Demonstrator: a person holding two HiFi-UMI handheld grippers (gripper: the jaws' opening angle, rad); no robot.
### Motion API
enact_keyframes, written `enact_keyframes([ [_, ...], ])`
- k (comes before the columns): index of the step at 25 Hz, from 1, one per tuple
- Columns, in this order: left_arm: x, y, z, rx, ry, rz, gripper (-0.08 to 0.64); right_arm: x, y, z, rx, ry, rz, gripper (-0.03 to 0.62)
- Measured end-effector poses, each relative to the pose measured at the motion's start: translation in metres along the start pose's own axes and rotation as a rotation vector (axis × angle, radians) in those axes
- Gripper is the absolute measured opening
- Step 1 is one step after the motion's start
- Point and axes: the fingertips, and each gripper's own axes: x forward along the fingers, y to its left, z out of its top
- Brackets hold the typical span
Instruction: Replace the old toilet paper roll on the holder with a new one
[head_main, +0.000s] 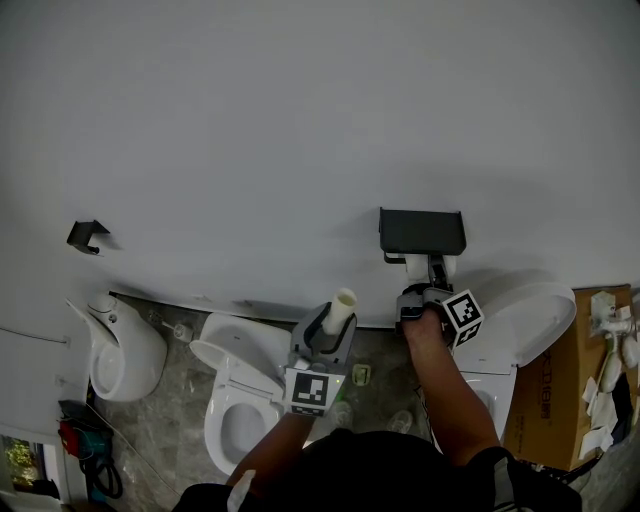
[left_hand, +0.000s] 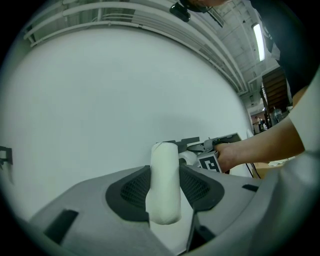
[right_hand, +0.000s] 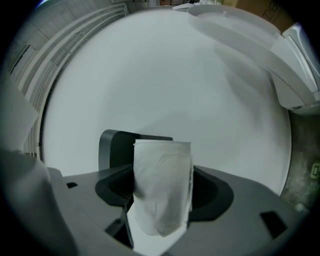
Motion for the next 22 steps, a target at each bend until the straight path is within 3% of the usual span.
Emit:
enact_keyframes([
  [22,-0.0001,0.0064,-0.0027,0.029,0.011,-0.028,0.179,-0.0059,-0.0006,-0.0072,0.016,-0.033,0.026,0.307],
])
